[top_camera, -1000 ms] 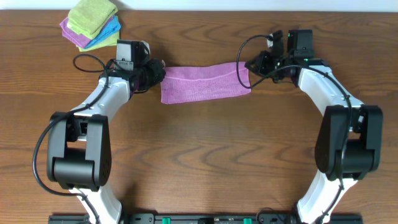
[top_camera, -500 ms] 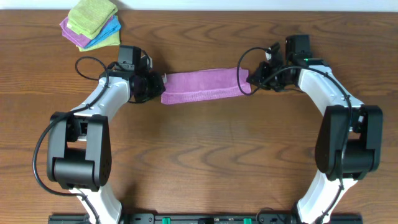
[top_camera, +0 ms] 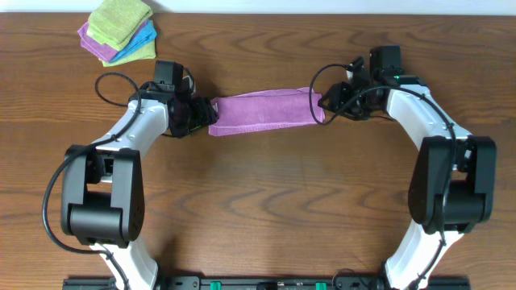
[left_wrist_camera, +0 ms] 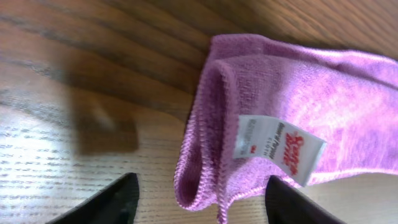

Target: Fold the cloth

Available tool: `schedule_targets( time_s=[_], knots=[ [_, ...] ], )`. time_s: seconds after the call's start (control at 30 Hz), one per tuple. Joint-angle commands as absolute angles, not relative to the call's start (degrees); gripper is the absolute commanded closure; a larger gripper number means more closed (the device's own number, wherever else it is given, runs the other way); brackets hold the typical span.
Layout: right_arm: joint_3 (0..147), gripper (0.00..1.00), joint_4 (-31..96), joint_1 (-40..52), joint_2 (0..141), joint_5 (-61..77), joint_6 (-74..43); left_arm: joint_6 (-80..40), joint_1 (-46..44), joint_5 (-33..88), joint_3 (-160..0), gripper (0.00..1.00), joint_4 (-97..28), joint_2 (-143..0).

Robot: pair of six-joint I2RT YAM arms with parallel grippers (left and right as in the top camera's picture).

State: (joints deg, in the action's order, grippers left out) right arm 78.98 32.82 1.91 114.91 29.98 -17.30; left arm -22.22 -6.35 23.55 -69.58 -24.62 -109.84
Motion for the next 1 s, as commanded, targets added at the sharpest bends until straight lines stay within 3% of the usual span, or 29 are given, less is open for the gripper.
schedule_targets(
  time_s=[0.0,0.1,0.2,0.27,0.3,0.53,0.97],
  knots=[
    [79.7,0.53,32.3,2.4,115.5,29.8,-16.2,-21.8,-5.9,20.4,-71.3,0.29,-24.6,-108.9],
    [80.3,0.57,32.4,2.4,115.1,29.8,-16.2,-21.8,-5.9,21.2,-73.6,0.39,-24.9,-108.9],
    [81.6,0.68,32.8,2.4,113.9,30.2,-16.0,-20.2,-5.9,24.6,-78.3,0.74,-26.0,-108.5],
    [82.7,0.89,33.4,2.4,112.9,30.2,-15.1,-18.6,-6.3,25.1,-81.4,0.94,-27.2,-108.4],
    [83.2,0.98,33.7,2.4,112.4,29.9,-14.5,-17.5,-6.6,25.1,-82.9,0.94,-27.9,-108.4],
    [84.7,0.98,37.2,2.4,109.8,22.9,-13.1,-11.7,-10.7,13.2,-84.4,0.94,-28.8,-108.5],
    [84.7,0.98,41.6,2.4,109.8,10.3,-16.9,-9.0,-14.0,5.8,-81.9,0.94,-29.2,-112.2]
  ],
)
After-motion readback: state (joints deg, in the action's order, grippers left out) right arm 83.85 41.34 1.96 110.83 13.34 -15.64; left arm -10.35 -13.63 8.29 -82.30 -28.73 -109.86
